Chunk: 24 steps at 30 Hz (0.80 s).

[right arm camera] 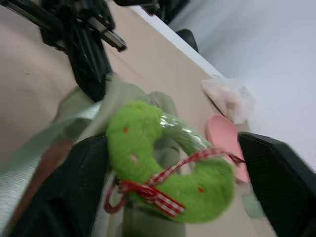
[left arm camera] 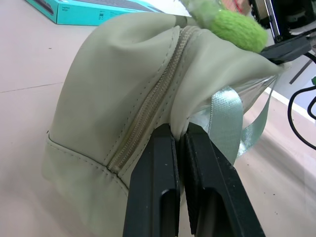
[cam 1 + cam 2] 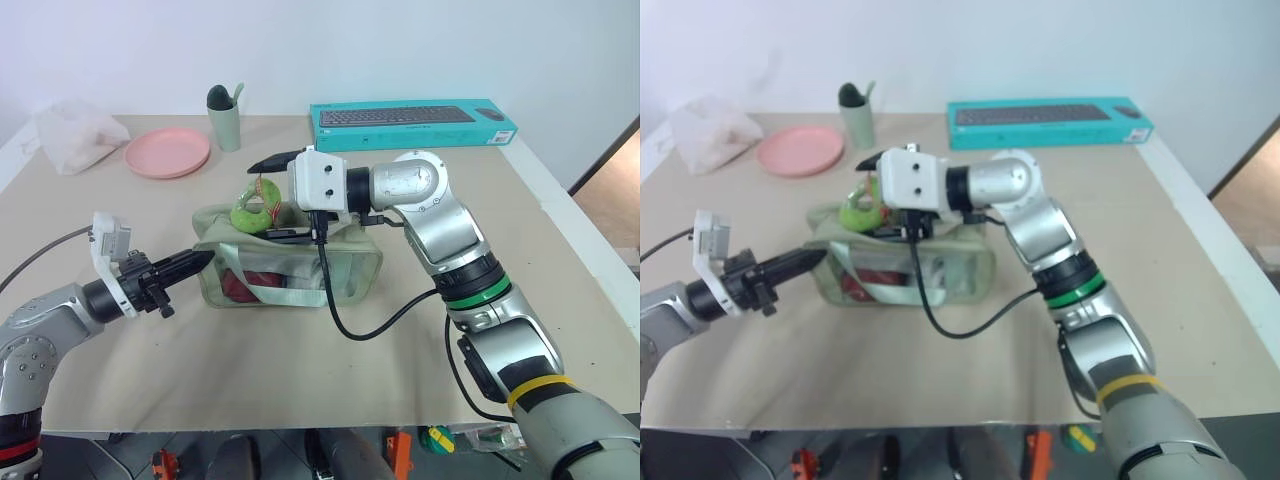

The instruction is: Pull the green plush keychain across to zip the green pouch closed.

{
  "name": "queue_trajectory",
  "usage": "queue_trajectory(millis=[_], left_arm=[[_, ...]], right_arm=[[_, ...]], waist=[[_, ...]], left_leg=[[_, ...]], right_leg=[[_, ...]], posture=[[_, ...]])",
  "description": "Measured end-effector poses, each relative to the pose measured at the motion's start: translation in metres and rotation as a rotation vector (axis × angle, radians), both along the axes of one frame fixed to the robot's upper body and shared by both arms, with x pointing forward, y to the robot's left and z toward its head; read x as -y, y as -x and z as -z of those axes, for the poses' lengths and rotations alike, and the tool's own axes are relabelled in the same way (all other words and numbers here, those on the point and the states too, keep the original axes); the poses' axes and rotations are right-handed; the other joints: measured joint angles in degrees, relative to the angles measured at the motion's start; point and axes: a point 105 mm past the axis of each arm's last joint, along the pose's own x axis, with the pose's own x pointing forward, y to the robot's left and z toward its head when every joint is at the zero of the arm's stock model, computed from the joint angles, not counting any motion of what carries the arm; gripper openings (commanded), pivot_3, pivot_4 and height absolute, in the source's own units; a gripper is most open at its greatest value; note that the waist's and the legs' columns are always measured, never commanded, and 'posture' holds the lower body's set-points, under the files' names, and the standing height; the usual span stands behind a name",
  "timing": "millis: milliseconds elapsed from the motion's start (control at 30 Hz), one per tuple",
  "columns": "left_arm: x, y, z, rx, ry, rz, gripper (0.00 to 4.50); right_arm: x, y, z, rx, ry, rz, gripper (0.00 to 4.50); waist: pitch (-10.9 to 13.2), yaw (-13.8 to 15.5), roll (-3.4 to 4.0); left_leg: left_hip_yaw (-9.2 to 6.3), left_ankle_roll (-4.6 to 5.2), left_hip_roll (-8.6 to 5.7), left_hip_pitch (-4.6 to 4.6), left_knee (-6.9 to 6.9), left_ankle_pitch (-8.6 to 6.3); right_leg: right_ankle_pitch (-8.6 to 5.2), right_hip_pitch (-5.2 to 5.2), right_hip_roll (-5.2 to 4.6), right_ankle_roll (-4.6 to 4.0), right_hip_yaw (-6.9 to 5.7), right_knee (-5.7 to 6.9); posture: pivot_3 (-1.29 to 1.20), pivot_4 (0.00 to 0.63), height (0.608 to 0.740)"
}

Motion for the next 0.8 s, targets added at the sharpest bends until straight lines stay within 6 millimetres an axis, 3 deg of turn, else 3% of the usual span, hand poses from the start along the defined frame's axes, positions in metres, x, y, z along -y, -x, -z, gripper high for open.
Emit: queue_trajectory(millis=[267,800], left_arm=[[0.0,0.0,0.0,0.0,0.001,-0.007,0.0],[0.0,-0.001,0.0,-0.002,0.007,-0.02,0.0]], right_arm=[[0.0,0.003,0.004,-0.04,0.022,-0.024,0.16],[0.009,0.001,0.015,-0.096,0.049,-0.011,0.08]], waist=[[0.0,0.0,0.0],[0.0,0.0,0.0]], left_leg=[[0.0,0.0,0.0,0.0,0.0,0.0],[0.01,0.0,0.0,0.0,0.0,0.0]], right_leg=[[0.0,0.0,0.01,0.0,-0.01,0.0],[0.0,0.0,0.01,0.0,0.0,0.0]], posture=[[0.0,0.15,0.739],[0.0,0.15,0.739]])
